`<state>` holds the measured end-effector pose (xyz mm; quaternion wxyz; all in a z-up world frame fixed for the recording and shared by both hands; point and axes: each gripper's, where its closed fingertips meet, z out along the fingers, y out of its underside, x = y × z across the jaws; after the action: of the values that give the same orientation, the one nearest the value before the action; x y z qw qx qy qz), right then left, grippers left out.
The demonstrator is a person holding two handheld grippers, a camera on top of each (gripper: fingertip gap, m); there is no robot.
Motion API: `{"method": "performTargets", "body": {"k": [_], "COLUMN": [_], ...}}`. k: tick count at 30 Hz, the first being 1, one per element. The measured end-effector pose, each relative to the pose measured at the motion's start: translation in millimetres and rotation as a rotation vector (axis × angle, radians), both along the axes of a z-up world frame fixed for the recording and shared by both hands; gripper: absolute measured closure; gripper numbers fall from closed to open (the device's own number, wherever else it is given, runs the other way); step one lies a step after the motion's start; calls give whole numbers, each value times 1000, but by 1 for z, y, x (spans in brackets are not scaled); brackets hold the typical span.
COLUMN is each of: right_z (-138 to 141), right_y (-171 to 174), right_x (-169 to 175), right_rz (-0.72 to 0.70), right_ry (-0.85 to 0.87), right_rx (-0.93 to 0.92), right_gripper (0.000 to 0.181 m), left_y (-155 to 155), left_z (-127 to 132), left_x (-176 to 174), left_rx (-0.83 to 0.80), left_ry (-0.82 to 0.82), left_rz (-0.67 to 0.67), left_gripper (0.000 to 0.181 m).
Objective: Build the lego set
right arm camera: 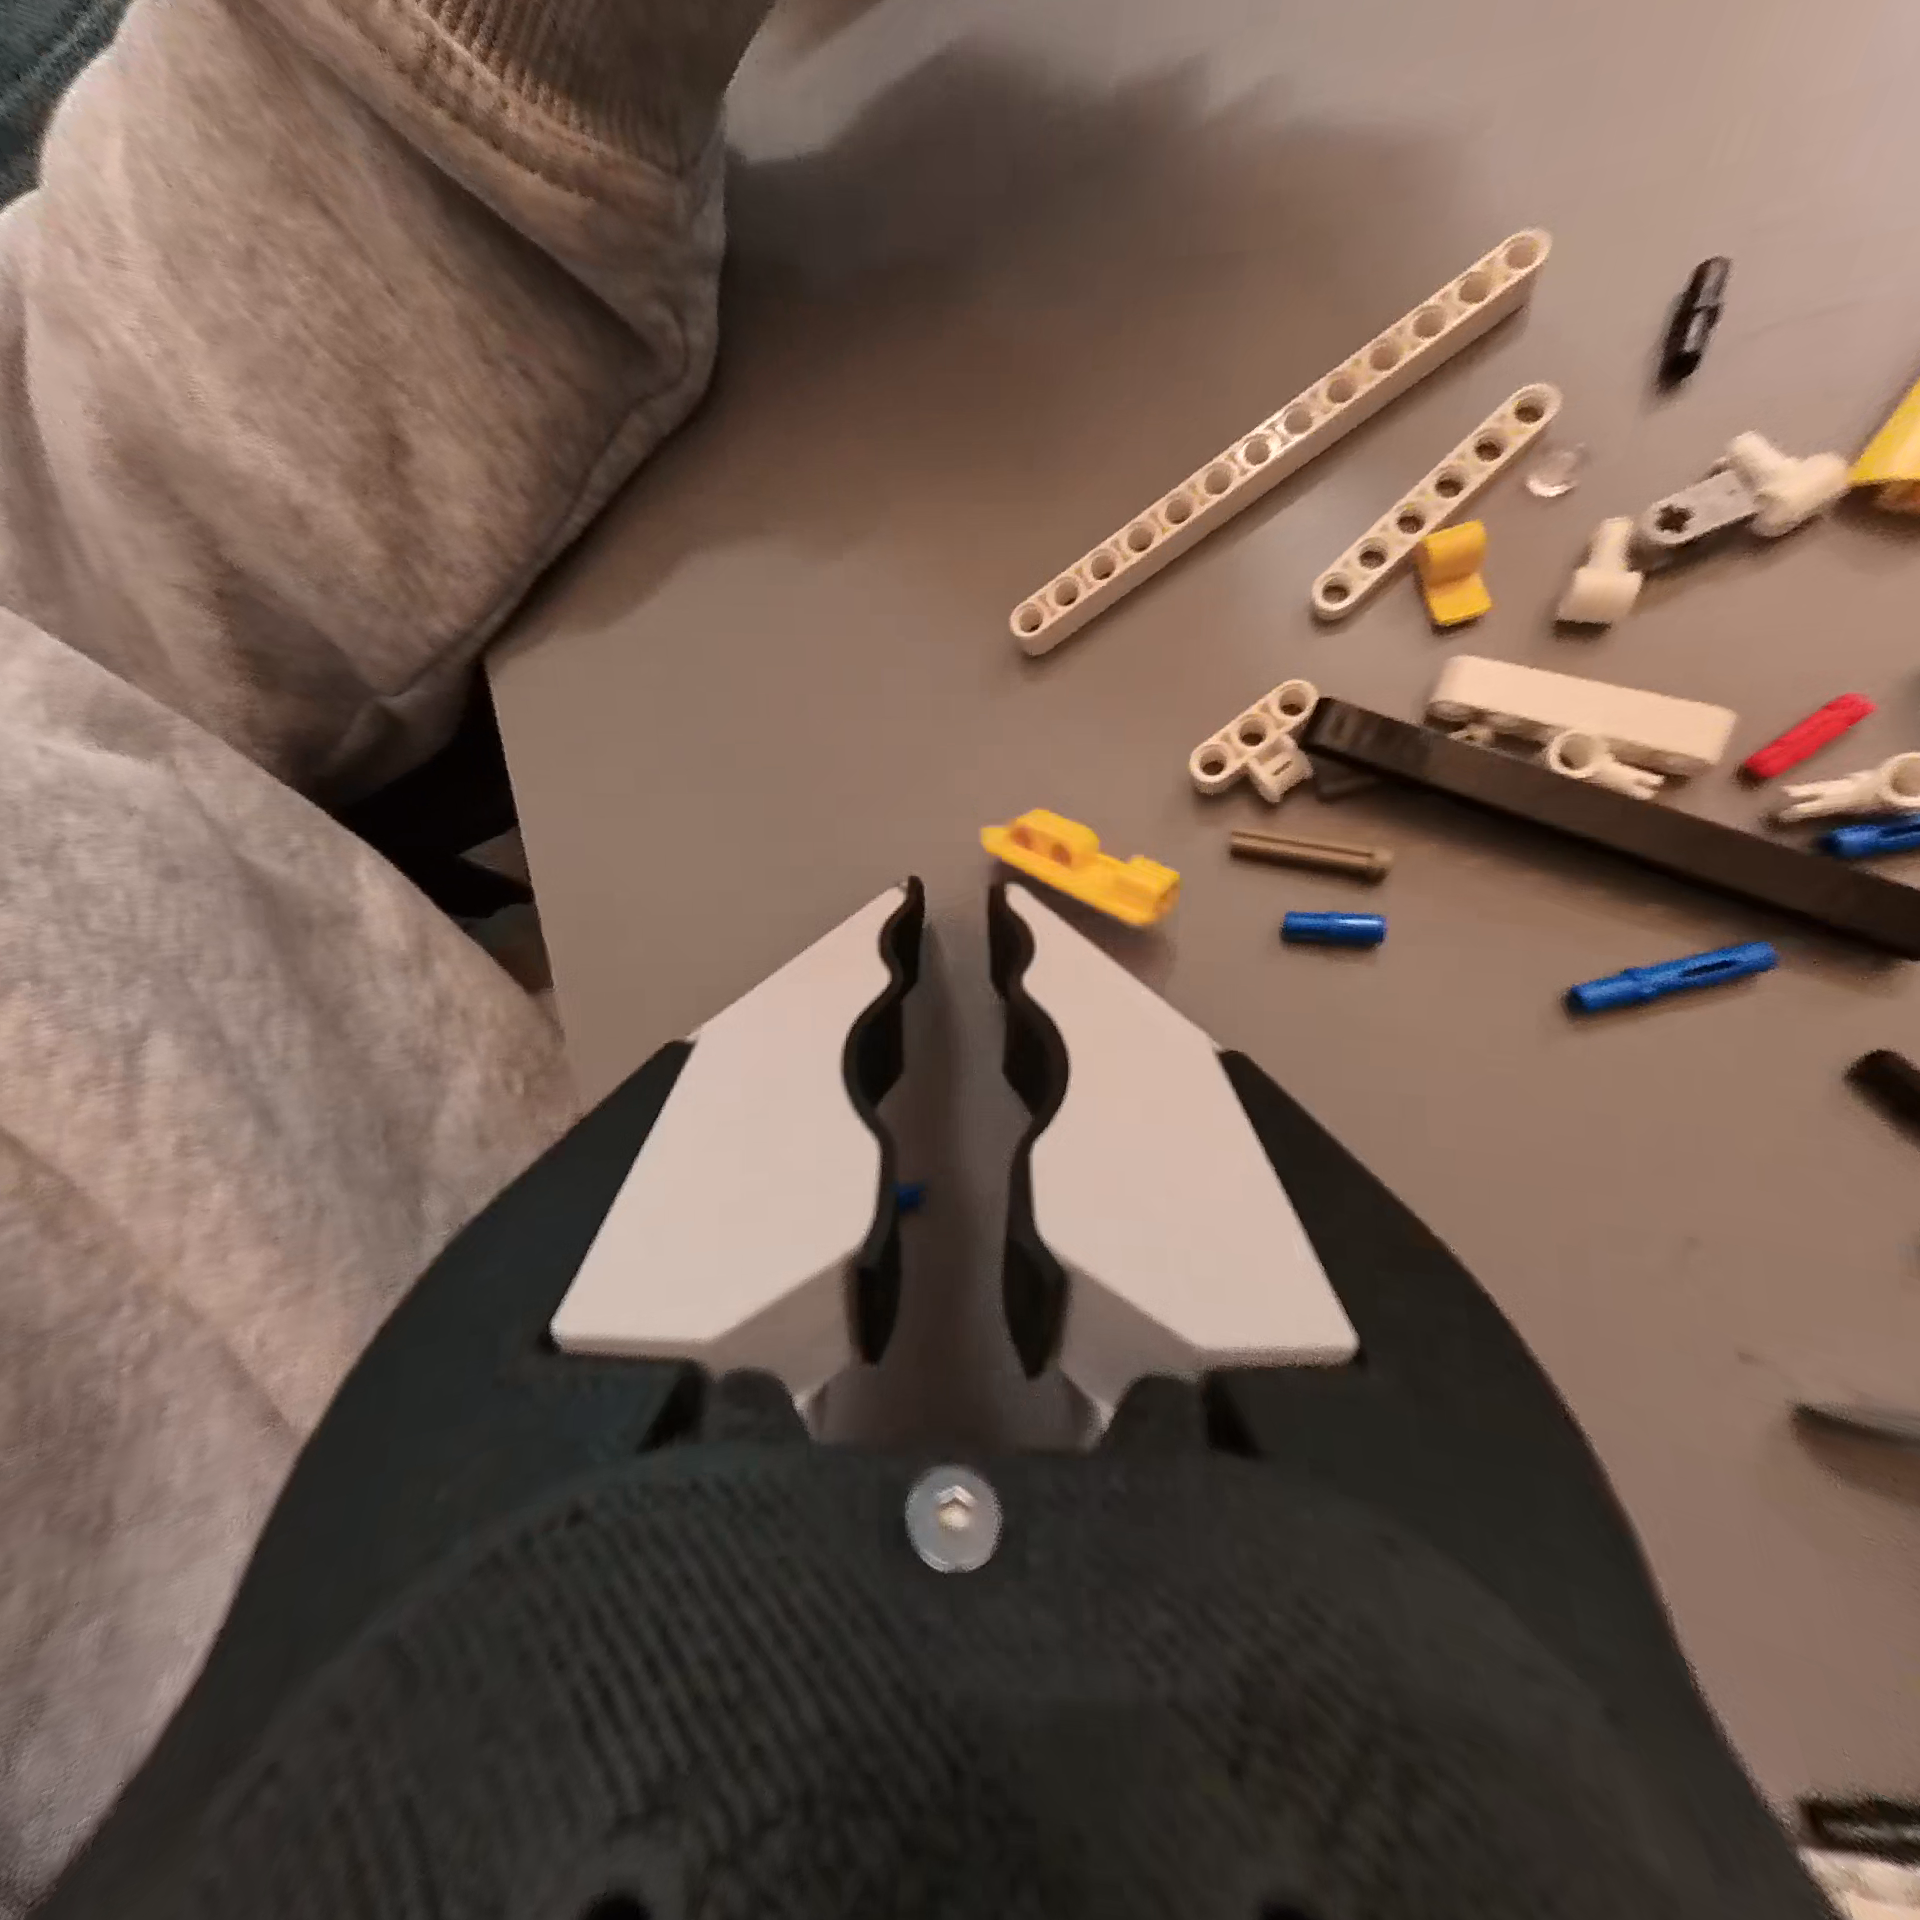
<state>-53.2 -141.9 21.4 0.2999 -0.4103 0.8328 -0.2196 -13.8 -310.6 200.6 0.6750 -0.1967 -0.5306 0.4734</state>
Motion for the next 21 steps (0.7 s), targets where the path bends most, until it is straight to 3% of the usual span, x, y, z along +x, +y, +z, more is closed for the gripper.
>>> {"method": "performTargets", "body": {"k": [12,21], "right_z": [17,-2], "right_y": [-23,-24], "right_x": [-25,-31], "right_rz": [-93,-83], "right_ry": [113,236], "right_rx": [-202,-215], "right_gripper": [167,167], "left_y": [3,3], "left_z": [8,11], "left_x": [5,7], "left_rx": [-2,-4], "left_ry": [49,66], "left_rz": [-15,-18], "left_gripper": [169,169]}}
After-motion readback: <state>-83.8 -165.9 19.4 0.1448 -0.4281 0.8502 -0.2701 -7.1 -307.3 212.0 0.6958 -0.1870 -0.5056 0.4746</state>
